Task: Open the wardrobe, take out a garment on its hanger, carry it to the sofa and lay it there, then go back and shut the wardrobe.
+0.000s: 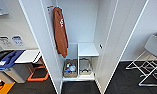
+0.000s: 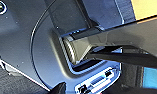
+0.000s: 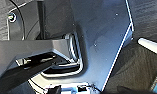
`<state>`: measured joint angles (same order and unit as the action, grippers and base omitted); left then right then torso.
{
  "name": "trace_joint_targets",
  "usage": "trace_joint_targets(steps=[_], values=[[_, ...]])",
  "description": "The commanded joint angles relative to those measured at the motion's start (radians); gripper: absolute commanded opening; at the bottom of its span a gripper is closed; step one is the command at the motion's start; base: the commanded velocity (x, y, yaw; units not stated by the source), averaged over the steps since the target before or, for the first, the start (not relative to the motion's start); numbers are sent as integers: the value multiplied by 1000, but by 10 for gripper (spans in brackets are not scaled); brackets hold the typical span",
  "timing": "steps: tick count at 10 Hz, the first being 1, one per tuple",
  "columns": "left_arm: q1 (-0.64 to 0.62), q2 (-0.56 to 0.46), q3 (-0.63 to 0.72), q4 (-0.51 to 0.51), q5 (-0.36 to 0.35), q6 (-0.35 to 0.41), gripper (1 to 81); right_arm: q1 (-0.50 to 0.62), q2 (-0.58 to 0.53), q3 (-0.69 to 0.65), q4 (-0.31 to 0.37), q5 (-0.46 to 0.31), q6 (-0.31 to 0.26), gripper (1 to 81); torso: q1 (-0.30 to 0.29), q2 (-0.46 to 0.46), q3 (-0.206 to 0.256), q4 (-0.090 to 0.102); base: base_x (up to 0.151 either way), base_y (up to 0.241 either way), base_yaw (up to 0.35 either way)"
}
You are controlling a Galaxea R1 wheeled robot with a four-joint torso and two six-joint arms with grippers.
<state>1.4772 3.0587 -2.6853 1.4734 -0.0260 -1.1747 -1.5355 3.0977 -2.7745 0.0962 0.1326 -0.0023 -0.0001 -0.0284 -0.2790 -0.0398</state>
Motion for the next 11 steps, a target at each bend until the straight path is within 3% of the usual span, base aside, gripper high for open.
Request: trace_joint_targets(steps=[1, 5, 11], values=[[-15, 5, 5, 11, 35, 7, 811, 7, 3, 4, -1, -67, -2, 811, 0, 0, 0, 0, 0, 0, 192], [-13, 5, 5, 10, 32, 6, 811, 8, 3, 4, -1, -67, -2, 811, 0, 0, 0, 0, 0, 0, 128], [-13, 2, 5, -4, 29, 1, 811, 5, 3, 4, -1, -65, -2, 811, 0, 0, 0, 0, -13, 0, 0]])
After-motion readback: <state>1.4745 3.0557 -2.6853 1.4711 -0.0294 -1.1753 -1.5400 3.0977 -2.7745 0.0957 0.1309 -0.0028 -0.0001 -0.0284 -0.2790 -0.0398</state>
